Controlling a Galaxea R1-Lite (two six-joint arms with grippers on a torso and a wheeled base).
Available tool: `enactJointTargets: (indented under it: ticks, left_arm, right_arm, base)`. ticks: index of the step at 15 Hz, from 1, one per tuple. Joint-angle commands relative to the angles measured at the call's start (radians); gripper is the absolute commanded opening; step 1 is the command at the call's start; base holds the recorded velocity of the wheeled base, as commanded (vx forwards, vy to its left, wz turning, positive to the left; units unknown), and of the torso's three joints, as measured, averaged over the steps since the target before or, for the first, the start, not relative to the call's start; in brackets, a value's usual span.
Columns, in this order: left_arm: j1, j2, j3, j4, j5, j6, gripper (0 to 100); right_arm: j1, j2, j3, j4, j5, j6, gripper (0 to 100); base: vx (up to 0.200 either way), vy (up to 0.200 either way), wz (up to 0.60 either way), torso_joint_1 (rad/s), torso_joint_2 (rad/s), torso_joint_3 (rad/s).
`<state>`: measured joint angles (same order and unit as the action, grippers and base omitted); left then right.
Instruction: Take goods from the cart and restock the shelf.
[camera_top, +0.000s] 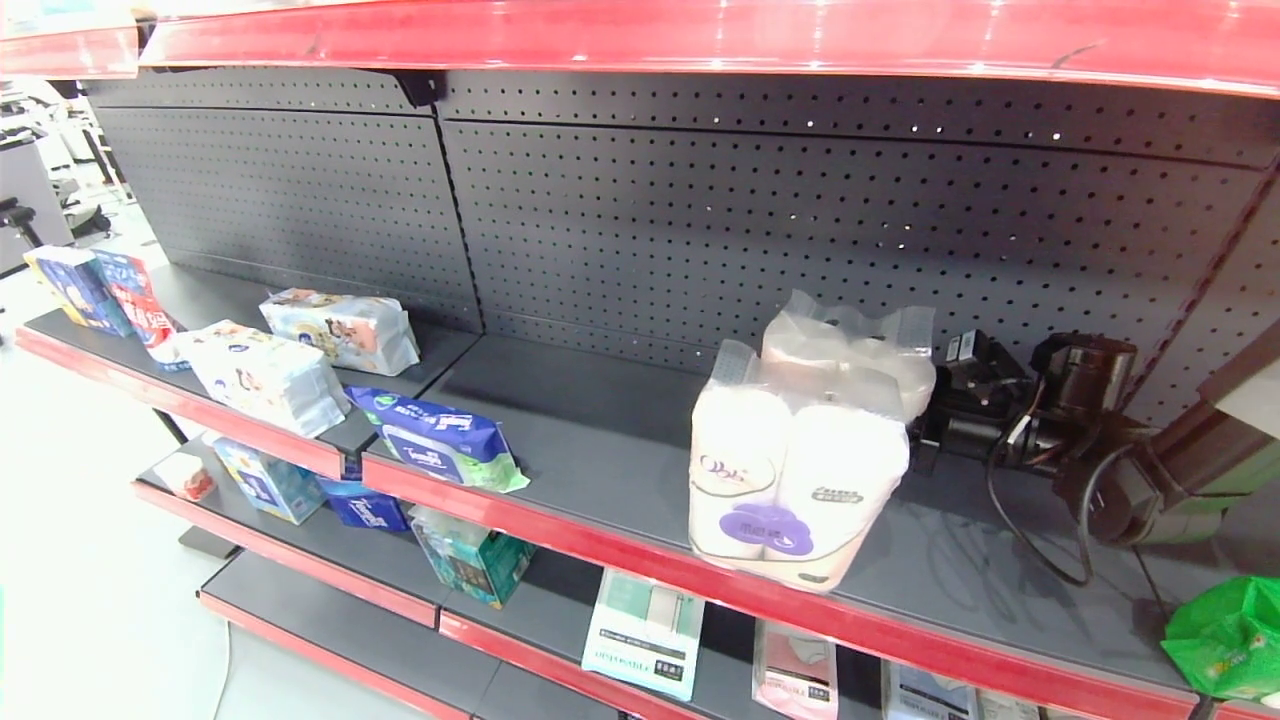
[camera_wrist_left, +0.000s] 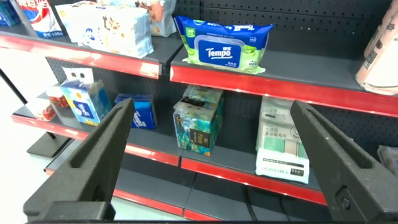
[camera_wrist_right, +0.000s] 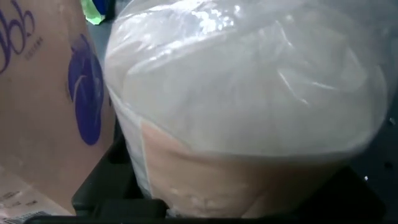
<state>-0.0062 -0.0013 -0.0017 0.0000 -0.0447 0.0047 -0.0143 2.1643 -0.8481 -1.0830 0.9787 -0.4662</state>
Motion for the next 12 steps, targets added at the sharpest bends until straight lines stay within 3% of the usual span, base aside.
enactJointTargets:
  ticks: [1, 6, 12]
  left_arm:
    - [0.000, 0.001, 0.000, 0.000, 0.000, 0.000, 100]
    - [0.000, 0.001, 0.000, 0.000, 0.000, 0.000, 100]
    - [0.000, 0.001, 0.000, 0.000, 0.000, 0.000, 100]
  right_arm:
    - [0.020, 0.002, -0.022, -0.002, 0.001, 0.018, 0]
    - [0.023, 0.000, -0.057, -0.003, 0.001, 0.096, 0]
    - [0.020, 0.002, -0.040, -0.003, 0.012, 0.087, 0]
  base:
    - [0.000, 0.000, 0.00, 0.000, 0.00, 0.000]
    - [0.000, 0.000, 0.00, 0.000, 0.00, 0.000]
    - [0.000, 0.000, 0.00, 0.000, 0.00, 0.000]
